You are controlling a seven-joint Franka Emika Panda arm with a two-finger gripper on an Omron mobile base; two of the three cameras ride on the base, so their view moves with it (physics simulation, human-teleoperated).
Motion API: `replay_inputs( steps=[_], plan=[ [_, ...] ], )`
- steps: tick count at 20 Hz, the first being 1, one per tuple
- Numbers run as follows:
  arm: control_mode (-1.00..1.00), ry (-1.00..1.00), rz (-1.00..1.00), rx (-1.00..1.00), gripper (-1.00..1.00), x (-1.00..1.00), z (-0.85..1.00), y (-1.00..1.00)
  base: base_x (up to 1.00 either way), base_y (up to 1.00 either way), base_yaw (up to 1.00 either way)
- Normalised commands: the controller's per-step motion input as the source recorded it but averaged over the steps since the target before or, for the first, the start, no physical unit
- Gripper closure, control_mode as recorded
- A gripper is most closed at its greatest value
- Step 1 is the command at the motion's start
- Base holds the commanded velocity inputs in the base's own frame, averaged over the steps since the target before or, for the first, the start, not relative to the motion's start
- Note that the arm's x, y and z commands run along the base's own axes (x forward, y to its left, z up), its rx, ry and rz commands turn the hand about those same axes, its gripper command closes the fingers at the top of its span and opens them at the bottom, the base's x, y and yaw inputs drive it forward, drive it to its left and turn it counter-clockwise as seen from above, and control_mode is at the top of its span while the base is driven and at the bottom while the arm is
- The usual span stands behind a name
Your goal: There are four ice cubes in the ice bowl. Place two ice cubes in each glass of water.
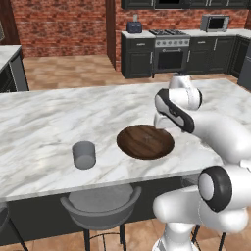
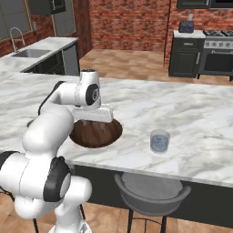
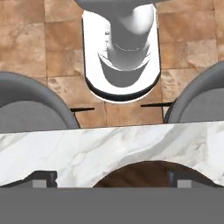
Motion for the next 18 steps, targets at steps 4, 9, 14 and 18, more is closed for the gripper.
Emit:
replay_inputs(
  steps=[4,9,14,18],
  plan=[
    [-1.0,-0.57,0.03,0.1,-1.0,0.01,-0.75,-0.21,0.0,0.0,0.0],
    [-1.0,-0.29,0.0,0.03,-1.0,0.35,-0.15,0.59,0.0,0.0,0.0],
    [-1.0,0.0,0.06,0.0,-1.0,0.73,0.0,0.48,0.0,0.0,0.0],
    [-1.0,0.18,0.14,-0.06,-1.0,0.99,0.14,-0.03,0.0,0.0,0.0]
  ],
)
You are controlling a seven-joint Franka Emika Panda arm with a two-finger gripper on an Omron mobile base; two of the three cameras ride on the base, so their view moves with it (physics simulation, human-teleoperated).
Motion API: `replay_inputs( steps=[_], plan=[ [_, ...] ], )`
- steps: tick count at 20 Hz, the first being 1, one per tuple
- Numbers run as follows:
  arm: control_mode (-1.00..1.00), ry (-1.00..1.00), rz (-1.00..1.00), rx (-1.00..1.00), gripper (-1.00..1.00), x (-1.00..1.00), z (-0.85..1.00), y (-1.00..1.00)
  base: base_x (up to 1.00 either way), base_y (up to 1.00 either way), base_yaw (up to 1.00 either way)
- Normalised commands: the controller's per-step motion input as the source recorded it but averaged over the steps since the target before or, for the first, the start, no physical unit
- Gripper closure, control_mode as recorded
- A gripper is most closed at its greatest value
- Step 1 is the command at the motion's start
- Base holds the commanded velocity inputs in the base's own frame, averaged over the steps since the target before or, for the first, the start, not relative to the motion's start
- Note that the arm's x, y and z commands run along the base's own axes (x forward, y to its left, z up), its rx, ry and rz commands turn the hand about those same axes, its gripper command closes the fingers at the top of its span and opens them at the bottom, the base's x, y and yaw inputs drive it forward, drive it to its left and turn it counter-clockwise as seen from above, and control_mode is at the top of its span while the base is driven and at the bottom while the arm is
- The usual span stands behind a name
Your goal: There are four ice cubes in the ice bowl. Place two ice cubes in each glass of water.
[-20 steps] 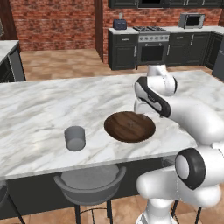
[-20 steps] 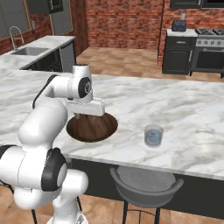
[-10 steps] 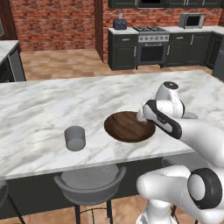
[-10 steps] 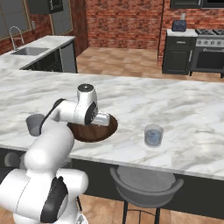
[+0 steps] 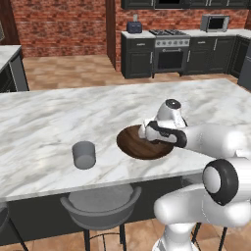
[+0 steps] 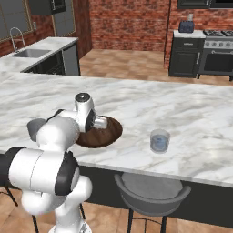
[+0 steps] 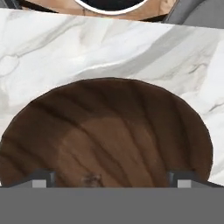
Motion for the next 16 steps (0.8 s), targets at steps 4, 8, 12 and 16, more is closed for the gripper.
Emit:
replay_inputs(
  steps=[4,8,12,16],
  plan=[
    [-1.0,0.23,0.16,-0.1,-1.0,0.79,0.07,-0.18,0.0,0.0,0.0],
    [-1.0,0.29,0.14,-0.17,-1.0,0.55,0.0,-0.09,0.0,0.0,0.0],
    [-1.0,0.24,0.07,-0.15,-1.0,0.31,-0.2,-0.08,0.0,0.0,0.0],
    [-1.0,0.02,0.03,-0.03,-1.0,0.0,-0.8,-0.08,0.0,0.0,0.0]
  ],
)
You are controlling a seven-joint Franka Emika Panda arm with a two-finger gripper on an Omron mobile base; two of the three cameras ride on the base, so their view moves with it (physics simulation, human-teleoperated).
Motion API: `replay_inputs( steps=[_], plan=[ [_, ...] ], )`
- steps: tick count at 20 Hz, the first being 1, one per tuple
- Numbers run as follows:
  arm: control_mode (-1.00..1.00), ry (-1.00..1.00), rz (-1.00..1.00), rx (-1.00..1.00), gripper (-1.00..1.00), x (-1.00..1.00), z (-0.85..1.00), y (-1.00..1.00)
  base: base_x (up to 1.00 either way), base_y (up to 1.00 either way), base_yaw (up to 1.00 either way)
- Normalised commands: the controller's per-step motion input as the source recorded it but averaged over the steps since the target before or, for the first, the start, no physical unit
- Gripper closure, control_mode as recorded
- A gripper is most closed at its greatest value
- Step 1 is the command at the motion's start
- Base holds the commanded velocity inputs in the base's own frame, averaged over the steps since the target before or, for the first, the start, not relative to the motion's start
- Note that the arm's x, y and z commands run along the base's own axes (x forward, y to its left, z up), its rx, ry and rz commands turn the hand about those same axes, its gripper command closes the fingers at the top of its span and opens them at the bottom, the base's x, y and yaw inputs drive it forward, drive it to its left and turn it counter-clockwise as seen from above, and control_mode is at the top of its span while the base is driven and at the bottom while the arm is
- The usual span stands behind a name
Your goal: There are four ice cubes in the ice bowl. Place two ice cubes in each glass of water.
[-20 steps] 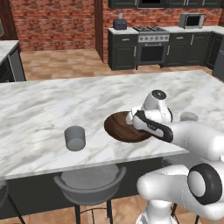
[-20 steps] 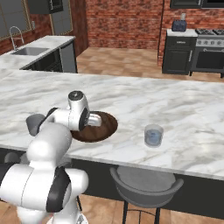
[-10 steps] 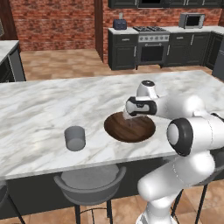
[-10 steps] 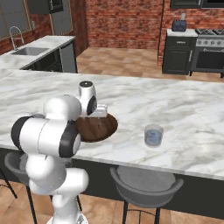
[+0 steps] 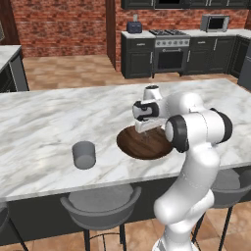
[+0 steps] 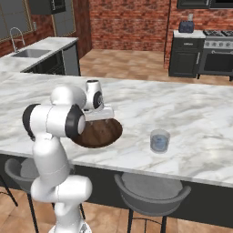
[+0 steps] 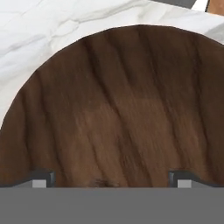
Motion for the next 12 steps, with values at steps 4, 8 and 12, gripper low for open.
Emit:
replay_inputs(
  steps=[4,8,12],
  plan=[
    [-1.0,0.0,0.03,0.0,-1.0,0.0,-0.89,-0.09,0.0,0.0,0.0],
    [-1.0,-0.03,0.04,0.0,-1.0,0.02,-0.36,-0.04,0.0,0.0,0.0],
    [-1.0,-0.04,0.05,0.0,-1.0,0.14,-0.1,0.0,0.0,0.0,0.0]
  ],
)
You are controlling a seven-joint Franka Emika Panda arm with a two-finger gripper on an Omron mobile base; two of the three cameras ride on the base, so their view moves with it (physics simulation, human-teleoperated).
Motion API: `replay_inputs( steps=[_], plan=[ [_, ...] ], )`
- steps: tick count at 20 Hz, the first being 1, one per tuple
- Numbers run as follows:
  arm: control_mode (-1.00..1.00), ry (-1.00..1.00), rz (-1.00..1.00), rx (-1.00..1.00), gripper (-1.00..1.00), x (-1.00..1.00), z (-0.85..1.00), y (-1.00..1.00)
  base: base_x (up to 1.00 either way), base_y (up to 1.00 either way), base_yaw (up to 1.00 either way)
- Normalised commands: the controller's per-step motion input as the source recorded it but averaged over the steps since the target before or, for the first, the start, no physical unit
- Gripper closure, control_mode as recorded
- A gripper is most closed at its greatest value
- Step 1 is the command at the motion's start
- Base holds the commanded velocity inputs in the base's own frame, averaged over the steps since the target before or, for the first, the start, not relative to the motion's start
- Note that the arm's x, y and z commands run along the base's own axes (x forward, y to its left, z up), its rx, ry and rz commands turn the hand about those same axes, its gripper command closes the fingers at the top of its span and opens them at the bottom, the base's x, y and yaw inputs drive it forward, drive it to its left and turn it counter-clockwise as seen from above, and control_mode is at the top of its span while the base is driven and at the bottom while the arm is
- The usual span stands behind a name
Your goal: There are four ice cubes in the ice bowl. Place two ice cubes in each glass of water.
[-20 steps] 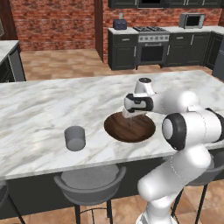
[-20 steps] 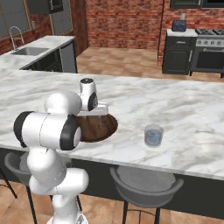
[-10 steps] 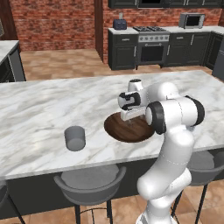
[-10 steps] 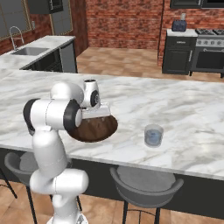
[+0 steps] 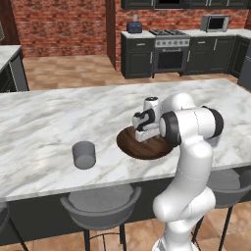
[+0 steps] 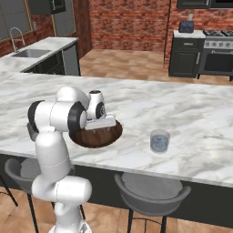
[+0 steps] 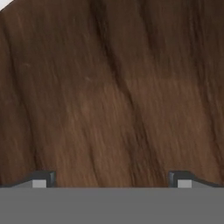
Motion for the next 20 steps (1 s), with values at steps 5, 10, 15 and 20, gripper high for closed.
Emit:
replay_inputs(
  steps=[5,10,15,20],
  plan=[
    [-1.0,-0.03,0.02,0.0,-1.0,0.23,-0.05,0.0,0.0,0.0,0.0],
    [-1.0,-0.06,0.0,0.0,-1.0,0.14,-0.12,0.0,0.0,0.0,0.0],
    [-1.0,-0.13,-0.01,0.02,-1.0,0.05,-0.22,0.0,0.0,0.0,0.0],
    [-1.0,-0.11,-0.03,0.02,-1.0,0.0,-0.11,0.0,0.0,0.0,0.0]
  ],
)
